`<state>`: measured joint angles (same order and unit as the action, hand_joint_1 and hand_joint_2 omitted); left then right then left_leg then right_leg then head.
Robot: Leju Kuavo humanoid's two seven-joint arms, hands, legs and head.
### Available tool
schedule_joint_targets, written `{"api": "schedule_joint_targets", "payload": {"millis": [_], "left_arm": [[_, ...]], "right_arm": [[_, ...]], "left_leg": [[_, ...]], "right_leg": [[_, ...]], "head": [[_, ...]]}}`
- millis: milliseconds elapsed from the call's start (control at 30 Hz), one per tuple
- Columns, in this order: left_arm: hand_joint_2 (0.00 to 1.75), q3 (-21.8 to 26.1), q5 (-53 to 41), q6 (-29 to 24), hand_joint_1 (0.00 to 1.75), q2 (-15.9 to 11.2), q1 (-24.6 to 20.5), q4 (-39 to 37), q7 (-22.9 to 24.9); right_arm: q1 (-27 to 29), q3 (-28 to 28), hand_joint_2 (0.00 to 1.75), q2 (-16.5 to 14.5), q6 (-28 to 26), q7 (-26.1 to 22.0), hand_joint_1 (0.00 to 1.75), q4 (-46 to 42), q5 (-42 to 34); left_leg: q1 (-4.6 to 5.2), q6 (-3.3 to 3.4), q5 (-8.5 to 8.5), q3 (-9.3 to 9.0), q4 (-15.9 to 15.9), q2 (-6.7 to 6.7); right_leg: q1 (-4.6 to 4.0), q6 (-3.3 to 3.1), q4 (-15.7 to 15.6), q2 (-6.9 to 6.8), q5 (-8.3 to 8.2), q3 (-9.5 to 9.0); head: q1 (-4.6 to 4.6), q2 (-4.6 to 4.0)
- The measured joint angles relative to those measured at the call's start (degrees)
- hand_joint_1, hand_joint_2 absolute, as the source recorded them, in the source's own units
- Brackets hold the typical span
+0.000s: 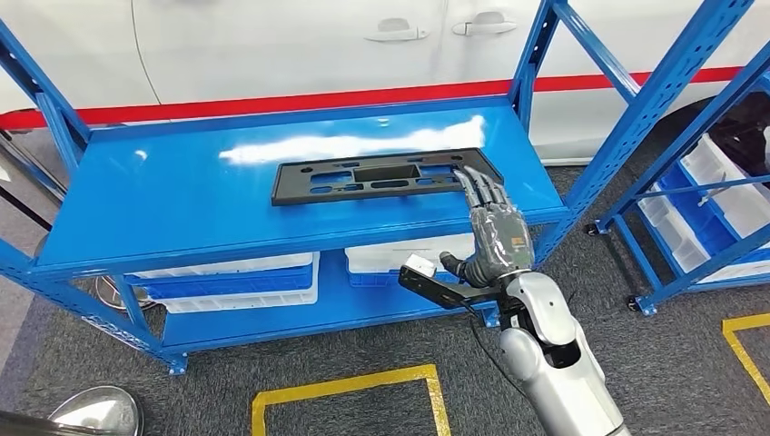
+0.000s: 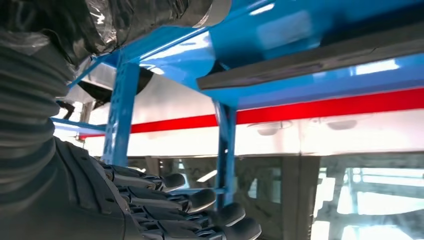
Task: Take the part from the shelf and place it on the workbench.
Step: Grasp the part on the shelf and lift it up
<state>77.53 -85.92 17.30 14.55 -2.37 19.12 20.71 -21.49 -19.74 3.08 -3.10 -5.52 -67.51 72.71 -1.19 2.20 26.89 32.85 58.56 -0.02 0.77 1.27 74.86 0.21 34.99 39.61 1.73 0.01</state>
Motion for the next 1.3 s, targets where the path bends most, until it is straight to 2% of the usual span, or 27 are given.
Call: {"api": "schedule_joint_targets", "payload": {"millis": [33,67,133,167,200,267,333,367,400,467,500,533,567,633,667,733,833,867,933,1000,1033,1067,1133,1167,1200,1233,1300], "left_arm": [[0.00,0.00,0.00,0.03,0.00,0.00,0.02,0.03,0.00],[0.00,0.00,0.00,0.05,0.00,0.01,0.04,0.04,0.00],[0.00,0.01,0.00,0.06,0.00,0.09,0.11,0.05,-0.01],[0.00,0.01,0.00,0.07,0.00,0.14,0.12,0.05,-0.01],[0.00,0.01,-0.01,0.08,0.00,0.19,0.12,0.06,-0.02],[0.00,0.00,-0.03,0.13,0.00,0.21,0.07,0.08,-0.11],[0.00,0.00,-0.05,0.17,0.00,0.15,0.01,0.22,-0.30],[0.00,0.00,-0.06,0.19,0.00,0.11,-0.03,0.33,-0.38],[0.00,0.00,-0.07,0.19,0.00,0.08,-0.04,0.44,-0.40],[0.00,0.00,-0.08,0.19,0.00,0.06,0.01,0.52,-0.44],[0.00,0.00,-0.08,0.19,0.00,0.05,0.06,0.54,-0.45],[0.00,0.00,-0.09,0.19,0.00,0.03,0.13,0.60,-0.45],[0.00,0.00,-0.09,0.19,0.00,0.01,0.18,0.68,-0.44],[0.00,0.00,-0.09,0.19,0.00,-0.04,0.23,0.89,-0.41],[0.00,0.00,-0.10,0.18,0.00,-0.06,0.21,0.95,-0.39],[0.00,0.00,-0.11,0.15,0.00,-0.08,0.15,0.99,-0.37],[0.00,0.00,-0.11,0.08,0.00,-0.07,0.15,1.01,-0.37],[0.00,0.00,-0.11,0.08,0.00,-0.07,0.16,1.02,-0.37],[0.00,0.00,-0.11,0.05,0.00,-0.08,0.13,1.08,-0.37],[0.00,0.01,-0.11,0.02,0.00,-0.09,0.11,1.33,-0.37],[0.00,0.01,-0.10,0.01,0.00,-0.09,0.13,1.51,-0.37],[0.00,0.02,-0.10,0.01,0.00,-0.08,0.16,1.69,-0.37],[0.00,0.02,-0.09,0.02,0.00,0.02,0.24,1.95,-0.36],[0.00,0.02,-0.09,0.04,0.00,0.18,0.25,2.04,-0.36],[0.00,0.02,-0.09,0.06,0.00,0.29,0.25,2.19,-0.34],[0.00,0.02,-0.09,0.08,0.00,0.40,0.25,2.32,-0.33],[0.00,0.02,-0.09,0.09,0.00,0.51,0.16,2.56,-0.30]], "right_arm": [[0.02,-0.21,1.75,0.00,0.00,-0.03,0.00,0.24,0.08],[-0.01,-0.36,1.75,0.00,0.00,-0.03,0.00,0.43,0.12],[-0.18,-0.55,1.75,0.00,0.00,-0.03,0.00,0.69,0.16],[-0.31,-0.63,1.75,0.00,-0.02,-0.08,0.00,0.79,0.23],[-0.50,-0.81,1.75,0.00,-0.04,-0.29,0.00,0.92,0.40],[-0.94,-1.54,1.75,0.02,-0.11,-1.10,0.00,1.36,1.02],[-1.38,-2.52,1.75,-0.02,-0.28,-1.97,0.00,2.22,1.51],[-1.70,-3.08,1.75,-0.13,-0.44,-2.26,0.00,2.82,1.60],[-2.01,-3.69,1.75,-0.31,-0.62,-2.46,0.00,3.46,1.62],[-2.50,-5.12,1.75,-0.74,-0.89,-2.67,0.00,4.88,1.61],[-2.59,-5.83,1.75,-0.92,-0.92,-2.70,0.00,5.60,1.58],[-2.68,-6.49,1.75,-1.09,-0.91,-2.70,0.00,6.31,1.55],[-2.90,-7.07,1.75,-1.26,-0.87,-2.67,0.00,7.02,1.50],[-3.66,-8.09,1.75,-1.72,-0.79,-2.61,0.00,8.57,1.38],[-4.12,-8.53,1.75,-1.99,-0.75,-2.58,0.00,9.33,1.33],[-4.73,-9.29,1.75,-2.42,-0.69,-2.57,0.00,10.64,1.30],[-5.26,-10.06,1.75,-2.91,-0.65,-2.56,0.00,12.15,1.32],[-5.52,-10.27,1.75,-3.03,-0.67,-2.56,0.00,12.58,1.34],[-5.95,-10.70,1.75,-3.20,-0.69,-2.57,0.00,13.44,1.41],[-6.09,-11.19,1.75,-3.34,-0.76,-2.58,0.00,14.57,1.43],[-6.09,-11.43,1.75,-3.41,-0.82,-2.58,0.00,15.18,1.38],[-6.11,-11.64,1.75,-3.50,-0.90,-2.56,0.00,15.72,1.30],[-6.29,-11.86,1.75,-3.72,-1.04,-2.50,0.00,16.50,1.05],[-6.45,-11.92,1.75,-3.81,-1.09,-2.46,0.00,16.83,0.91],[-6.64,-11.99,1.75,-3.96,-1.15,-2.43,0.00,17.13,0.79],[-6.81,-12.06,1.75,-4.07,-1.19,-2.39,0.00,17.40,0.69],[-7.00,-12.14,1.75,-4.24,-1.28,-2.30,0.00,17.79,0.55]], "left_leg": [[0.01,-0.04,0.27,-0.36,0.00,-0.04],[0.02,-0.13,0.58,-0.86,0.00,-0.10],[0.04,-0.42,1.30,-1.88,-0.03,-0.18],[0.07,-0.66,1.59,-2.14,-0.02,-0.22],[0.10,-0.93,1.78,-2.16,0.00,-0.20],[0.13,-1.53,1.93,-2.03,-0.12,-0.09],[0.12,-2.07,2.48,-2.10,0.26,0.06],[0.13,-2.29,3.26,-1.57,1.74,0.07],[0.08,-2.47,4.40,-0.28,4.41,0.05],[0.00,-2.78,6.86,4.21,12.00,0.02],[-0.04,-2.93,7.16,6.26,14.77,0.03],[-0.06,-3.04,6.41,7.49,15.74,0.03],[-0.09,-3.11,4.49,7.56,14.39,0.04],[-0.13,-3.10,-0.36,5.33,7.56,0.02],[-0.09,-2.97,-1.70,4.02,4.23,-0.02],[0.05,-2.46,-1.83,2.81,1.50,-0.17],[0.01,-1.38,-1.35,2.33,1.04,-0.30],[-0.08,-1.01,-1.23,2.05,0.85,-0.29],[-0.10,-0.40,-0.89,1.55,0.67,-0.24],[0.07,-0.10,-0.44,1.18,0.68,-0.24],[0.17,-0.05,-0.16,0.88,0.69,-0.27],[0.29,-0.04,0.15,0.45,0.69,-0.33],[0.47,-0.10,0.86,-0.58,0.63,-0.41],[0.53,-0.22,1.18,-1.02,0.56,-0.40],[0.45,-0.42,1.40,-1.25,0.49,-0.40],[0.31,-0.69,1.55,-1.29,0.41,-0.36],[0.21,-1.32,1.73,-1.43,0.13,-0.20]], "right_leg": [[0.04,0.01,0.32,-0.02,-1.07,0.76],[0.05,-0.10,-1.78,-0.05,-3.33,0.29],[-0.16,-0.71,-9.28,-0.14,-8.20,-2.58],[-0.40,-1.14,-12.39,-0.20,-9.48,-3.87],[-0.64,-1.52,-14.20,-0.24,-9.73,-4.64],[-0.94,-2.04,-15.25,-0.14,-9.11,-5.06],[-0.55,-2.46,-16.10,-0.05,-8.99,-5.79],[-0.34,-2.74,-16.56,-0.05,-8.95,-6.34],[-0.15,-3.03,-16.90,-0.10,-8.86,-6.86],[-0.21,-3.41,-17.01,-0.13,-8.41,-7.48],[-0.23,-3.46,-16.99,-0.13,-8.14,-7.76],[-0.23,-3.43,-16.95,-0.12,-7.84,-8.08],[-0.19,-3.33,-16.87,-0.07,-7.50,-8.45],[-0.13,-2.90,-16.53,0.05,-6.59,-9.13],[-0.22,-2.55,-16.22,0.15,-6.10,-9.26],[-0.47,-1.88,-15.95,0.24,-5.50,-9.20],[-0.45,-1.11,-15.75,0.14,-4.85,-9.41],[-0.38,-0.85,-14.45,0.07,-4.10,-8.92],[-0.24,-0.42,-8.53,-0.05,-1.65,-5.79],[-0.15,-0.26,-1.58,-0.07,0.12,-1.17],[-0.15,-0.34,-0.18,-0.07,-0.42,0.27],[-0.21,-0.56,-0.85,-0.06,-2.02,0.70],[-0.60,-1.63,-7.36,-0.08,-7.16,-1.30],[-0.94,-2.36,-10.55,-0.14,-8.94,-2.56],[-1.30,-3.07,-13.00,-0.19,-9.89,-3.55],[-1.63,-3.62,-14.23,-0.23,-9.83,-4.06],[-1.83,-4.12,-15.43,-0.18,-9.34,-4.67]], "head": [[0.00,-0.01],[-0.01,-0.01],[0.01,-0.01],[0.02,0.00],[0.02,0.00],[0.03,0.01],[0.06,0.01],[0.08,0.00],[0.10,0.01],[0.12,0.00],[0.13,0.00],[0.13,-0.01],[0.13,-0.01],[0.11,-0.01],[0.13,-0.01],[0.10,0.01],[0.08,0.01],[0.07,0.01],[0.04,0.01],[0.05,0.01],[0.04,0.00],[0.04,0.00],[0.04,0.00],[0.20,0.00],[0.30,0.01],[0.41,0.01],[0.47,0.01]]}}
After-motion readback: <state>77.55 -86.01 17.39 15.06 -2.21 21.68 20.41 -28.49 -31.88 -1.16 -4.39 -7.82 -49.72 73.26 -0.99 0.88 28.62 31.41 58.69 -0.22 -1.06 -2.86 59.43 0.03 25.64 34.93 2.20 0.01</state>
